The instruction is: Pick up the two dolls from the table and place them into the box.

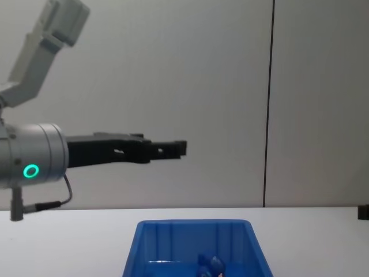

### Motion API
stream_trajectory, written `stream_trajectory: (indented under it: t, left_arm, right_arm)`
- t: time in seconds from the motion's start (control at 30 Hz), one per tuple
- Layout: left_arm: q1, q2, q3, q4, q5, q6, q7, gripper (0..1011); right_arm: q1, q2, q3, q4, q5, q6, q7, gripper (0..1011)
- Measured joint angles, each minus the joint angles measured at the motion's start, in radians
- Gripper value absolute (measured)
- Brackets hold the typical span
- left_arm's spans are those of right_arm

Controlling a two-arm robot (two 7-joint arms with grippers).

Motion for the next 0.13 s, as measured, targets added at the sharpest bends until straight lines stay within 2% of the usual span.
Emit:
stream_trajectory:
  t: [0.13]
  left_arm:
    - [0.019, 0.013, -0.006, -0.033, 0.012, -0.044, 0.052, 1001]
  right_arm:
    - [0.000, 0.000, 0.000, 0.000, 0.000, 0.000, 0.000, 1001]
